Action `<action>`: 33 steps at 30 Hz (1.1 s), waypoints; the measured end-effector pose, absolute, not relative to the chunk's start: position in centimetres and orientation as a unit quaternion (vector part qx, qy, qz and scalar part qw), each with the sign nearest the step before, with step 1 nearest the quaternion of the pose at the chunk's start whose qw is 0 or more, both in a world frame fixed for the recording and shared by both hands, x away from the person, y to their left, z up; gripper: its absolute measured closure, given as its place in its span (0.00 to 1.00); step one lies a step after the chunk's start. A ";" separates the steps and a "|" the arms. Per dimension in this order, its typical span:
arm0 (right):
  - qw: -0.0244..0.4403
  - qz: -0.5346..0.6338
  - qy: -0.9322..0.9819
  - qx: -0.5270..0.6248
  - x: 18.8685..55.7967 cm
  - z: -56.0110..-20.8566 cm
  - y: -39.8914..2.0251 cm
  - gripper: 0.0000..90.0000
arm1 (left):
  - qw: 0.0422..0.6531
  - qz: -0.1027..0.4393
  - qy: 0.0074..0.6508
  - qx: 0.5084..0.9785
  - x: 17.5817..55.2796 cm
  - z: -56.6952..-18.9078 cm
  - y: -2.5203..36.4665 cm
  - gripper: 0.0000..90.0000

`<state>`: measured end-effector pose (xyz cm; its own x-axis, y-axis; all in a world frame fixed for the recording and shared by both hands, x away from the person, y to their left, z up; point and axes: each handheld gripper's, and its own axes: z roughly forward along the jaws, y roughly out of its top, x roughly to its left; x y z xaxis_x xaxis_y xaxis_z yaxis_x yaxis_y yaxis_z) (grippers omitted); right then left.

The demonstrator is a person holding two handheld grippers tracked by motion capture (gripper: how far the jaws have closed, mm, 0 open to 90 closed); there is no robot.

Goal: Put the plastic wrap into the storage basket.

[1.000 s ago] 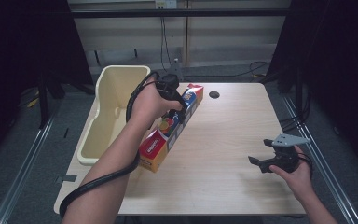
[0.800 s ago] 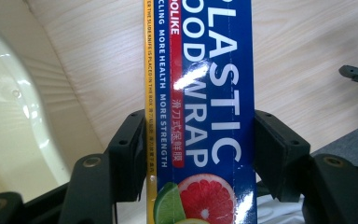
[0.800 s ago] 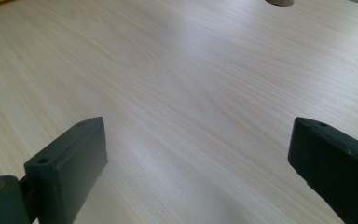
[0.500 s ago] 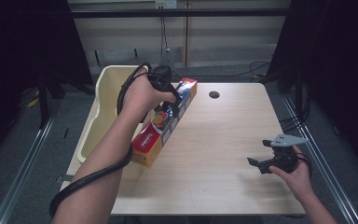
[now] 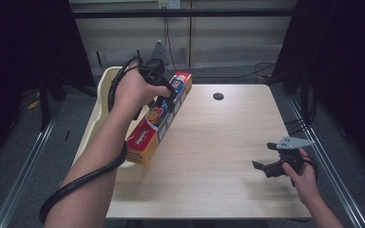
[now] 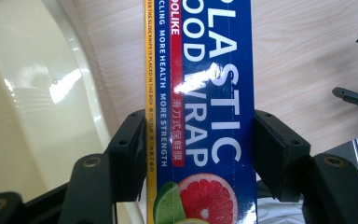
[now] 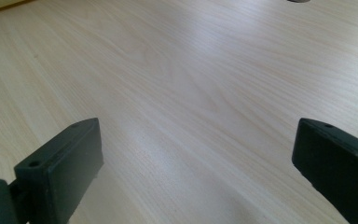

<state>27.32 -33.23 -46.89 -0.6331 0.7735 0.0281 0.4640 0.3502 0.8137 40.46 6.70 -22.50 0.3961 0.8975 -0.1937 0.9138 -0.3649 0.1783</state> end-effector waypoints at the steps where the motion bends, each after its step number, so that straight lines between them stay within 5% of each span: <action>1: 0.184 0.418 0.800 0.388 27.3 -46.9 -33.2 0.01 | 0.130 -0.035 0.553 0.822 40.5 -22.5 6.8 0.46; 33: 0.184 0.424 0.801 0.380 27.3 -46.9 -33.1 0.01 | 0.133 -0.016 0.595 0.793 40.0 -20.0 11.9 0.46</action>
